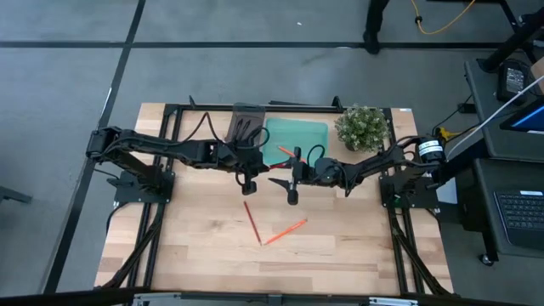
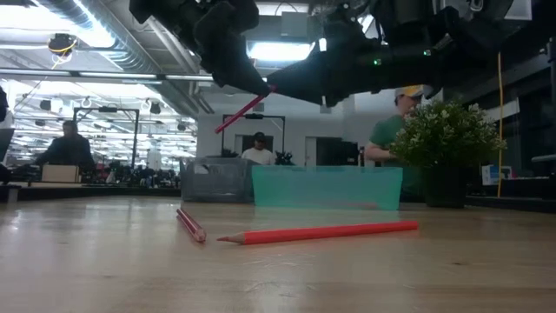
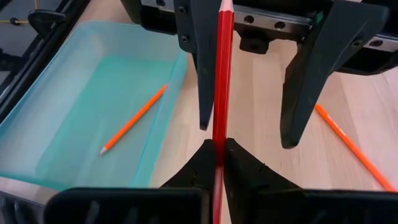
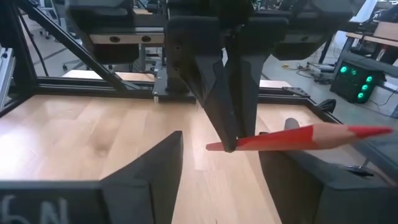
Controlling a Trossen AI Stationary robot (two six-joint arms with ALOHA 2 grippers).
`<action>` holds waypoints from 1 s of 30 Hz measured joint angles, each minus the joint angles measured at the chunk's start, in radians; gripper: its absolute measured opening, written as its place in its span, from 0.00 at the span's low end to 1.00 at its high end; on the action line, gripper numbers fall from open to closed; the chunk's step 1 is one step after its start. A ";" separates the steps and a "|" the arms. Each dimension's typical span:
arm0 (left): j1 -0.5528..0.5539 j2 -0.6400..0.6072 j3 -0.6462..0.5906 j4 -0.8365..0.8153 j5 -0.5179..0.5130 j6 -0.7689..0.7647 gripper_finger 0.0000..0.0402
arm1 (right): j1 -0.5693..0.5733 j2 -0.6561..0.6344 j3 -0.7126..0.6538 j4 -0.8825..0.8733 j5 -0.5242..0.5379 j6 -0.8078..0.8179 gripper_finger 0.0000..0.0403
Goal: Sort pens & pencils
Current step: Put the red pencil into the green bin
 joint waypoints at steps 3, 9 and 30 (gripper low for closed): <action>0.000 0.000 0.000 -0.003 0.001 0.000 0.03 | 0.000 0.000 0.000 0.000 0.000 -0.003 0.51; 0.000 0.000 0.000 -0.007 0.030 0.000 0.03 | 0.000 -0.002 0.001 0.003 -0.003 -0.009 0.51; 0.002 0.000 0.000 -0.039 0.050 -0.010 0.03 | -0.044 -0.002 0.001 -0.009 -0.092 0.046 0.06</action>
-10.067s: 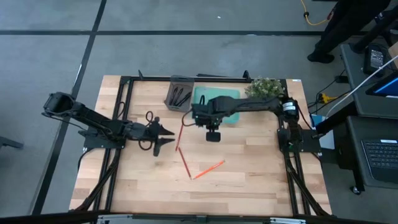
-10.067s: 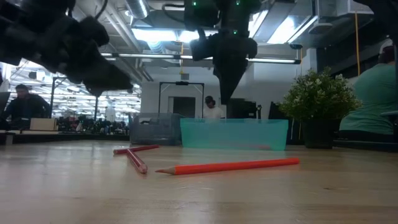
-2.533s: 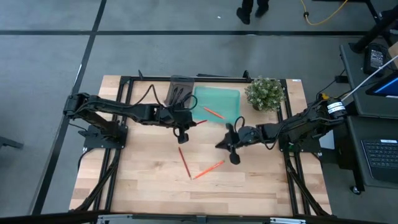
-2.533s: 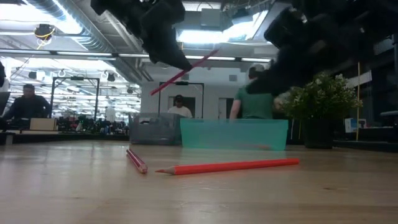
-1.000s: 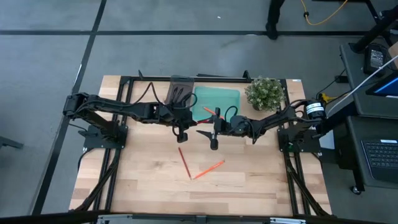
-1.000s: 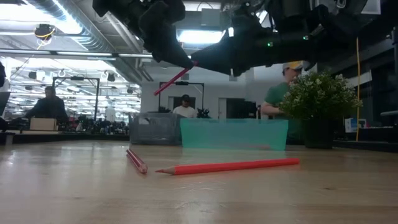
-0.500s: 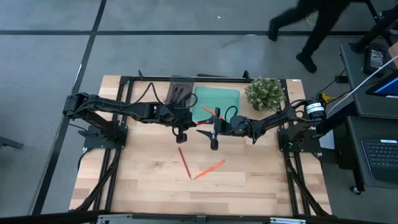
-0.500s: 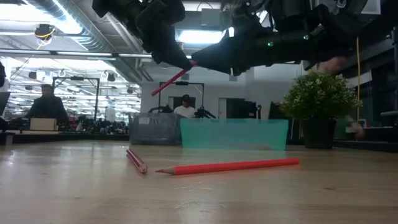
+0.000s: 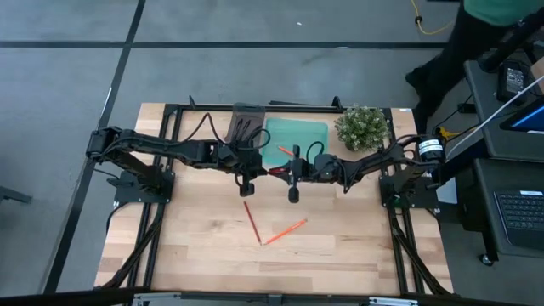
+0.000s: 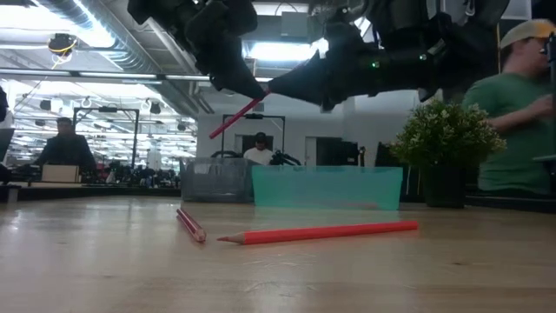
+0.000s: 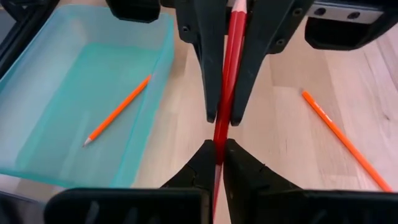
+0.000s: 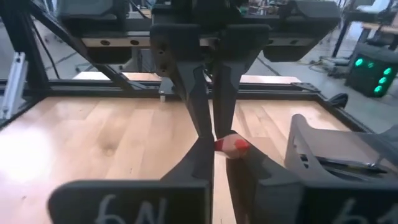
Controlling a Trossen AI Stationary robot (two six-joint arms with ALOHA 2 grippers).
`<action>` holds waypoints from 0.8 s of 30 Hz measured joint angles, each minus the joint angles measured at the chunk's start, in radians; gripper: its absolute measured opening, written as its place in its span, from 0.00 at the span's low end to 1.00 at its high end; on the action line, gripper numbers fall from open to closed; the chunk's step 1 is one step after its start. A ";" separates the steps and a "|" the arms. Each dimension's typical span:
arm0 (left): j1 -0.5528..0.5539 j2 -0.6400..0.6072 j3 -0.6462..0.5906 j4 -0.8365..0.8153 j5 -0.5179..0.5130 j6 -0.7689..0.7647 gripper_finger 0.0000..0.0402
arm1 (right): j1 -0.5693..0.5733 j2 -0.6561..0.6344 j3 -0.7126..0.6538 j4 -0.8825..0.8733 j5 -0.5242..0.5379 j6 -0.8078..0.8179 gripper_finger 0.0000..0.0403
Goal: Sort pens & pencils
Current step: Put the red pencil into the green bin
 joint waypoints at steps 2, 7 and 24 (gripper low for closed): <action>-0.002 0.000 0.000 -0.001 -0.003 -0.002 0.03 | -0.011 0.000 0.000 -0.002 -0.031 0.014 0.06; -0.004 0.000 0.000 -0.003 -0.004 -0.028 0.05 | -0.023 0.000 0.000 -0.006 -0.063 0.030 0.06; -0.005 0.000 0.002 -0.088 -0.162 -0.055 0.32 | -0.036 -0.002 0.000 -0.012 -0.049 0.024 0.06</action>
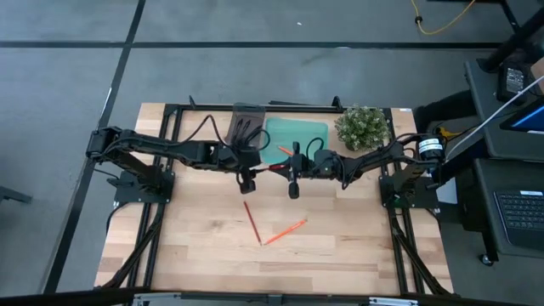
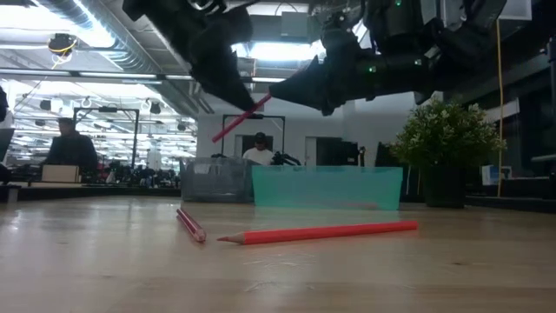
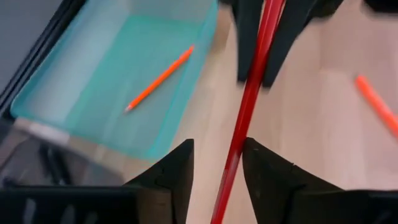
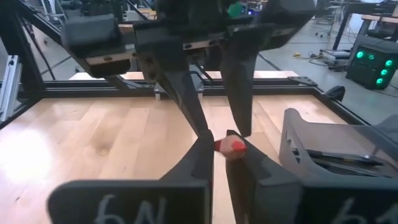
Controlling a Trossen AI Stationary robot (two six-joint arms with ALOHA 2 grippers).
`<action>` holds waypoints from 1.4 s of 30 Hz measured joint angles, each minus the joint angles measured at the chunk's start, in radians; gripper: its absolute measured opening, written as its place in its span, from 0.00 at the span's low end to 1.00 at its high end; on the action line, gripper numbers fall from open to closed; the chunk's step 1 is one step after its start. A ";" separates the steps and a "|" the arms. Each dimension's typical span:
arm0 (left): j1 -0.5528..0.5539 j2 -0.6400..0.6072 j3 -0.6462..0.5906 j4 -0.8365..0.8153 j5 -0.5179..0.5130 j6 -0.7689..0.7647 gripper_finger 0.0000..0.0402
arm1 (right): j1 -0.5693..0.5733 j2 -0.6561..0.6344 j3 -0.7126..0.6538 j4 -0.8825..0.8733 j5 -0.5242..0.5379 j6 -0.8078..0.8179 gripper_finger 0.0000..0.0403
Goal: Sort pens & pencils
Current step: Put the red pencil into the green bin
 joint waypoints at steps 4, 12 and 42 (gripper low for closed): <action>0.000 0.000 0.000 -0.102 -0.007 -0.017 0.32 | -0.011 -0.001 0.000 -0.001 -0.011 0.004 0.06; 0.000 0.000 0.000 -0.312 -0.014 -0.121 0.32 | -0.011 -0.003 0.000 -0.010 0.012 -0.016 0.06; -0.043 0.000 -0.002 -0.417 -0.123 -0.231 0.32 | -0.012 -0.165 -0.001 -0.271 0.542 -0.103 0.06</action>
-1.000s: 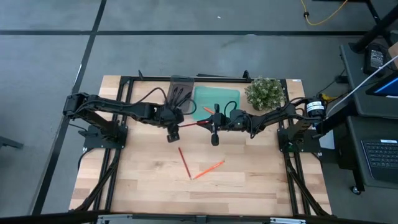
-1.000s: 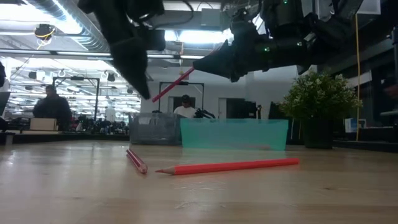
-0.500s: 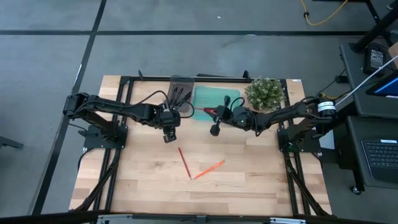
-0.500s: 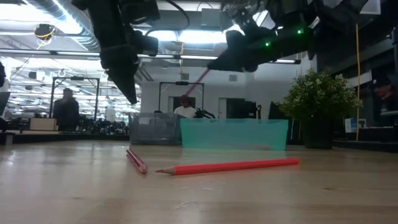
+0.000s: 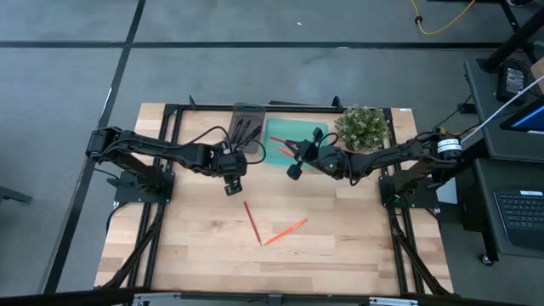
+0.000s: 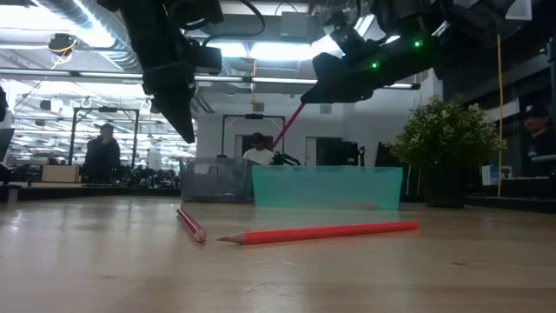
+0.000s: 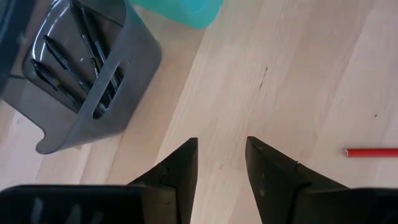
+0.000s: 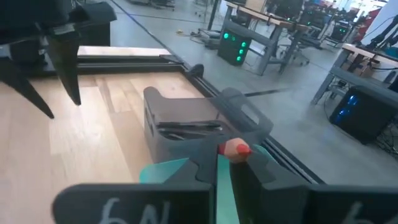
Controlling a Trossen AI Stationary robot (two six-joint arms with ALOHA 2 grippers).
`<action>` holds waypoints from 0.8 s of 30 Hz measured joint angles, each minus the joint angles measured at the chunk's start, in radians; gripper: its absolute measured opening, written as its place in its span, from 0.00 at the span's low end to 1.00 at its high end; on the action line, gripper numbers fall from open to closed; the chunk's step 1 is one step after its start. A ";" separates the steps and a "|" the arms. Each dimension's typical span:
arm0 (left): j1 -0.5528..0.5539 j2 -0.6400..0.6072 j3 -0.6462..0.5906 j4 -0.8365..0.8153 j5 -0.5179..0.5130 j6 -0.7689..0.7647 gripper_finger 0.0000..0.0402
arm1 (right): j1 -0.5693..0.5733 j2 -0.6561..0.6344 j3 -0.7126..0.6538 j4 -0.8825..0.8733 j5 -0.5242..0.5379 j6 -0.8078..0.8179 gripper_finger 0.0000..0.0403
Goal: Sort pens & pencils
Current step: Put the red pencil into the green bin
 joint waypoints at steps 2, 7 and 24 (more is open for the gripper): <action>0.000 0.000 0.000 0.000 0.000 0.000 0.31 | -0.006 0.000 0.000 -0.013 -0.002 -0.003 0.06; 0.000 0.000 0.000 0.000 0.000 0.000 0.32 | -0.069 -0.033 0.022 -0.195 -0.103 0.076 0.06; 0.000 0.001 0.000 0.024 0.000 0.003 0.32 | -0.265 -0.023 0.508 -1.240 -0.353 0.105 0.06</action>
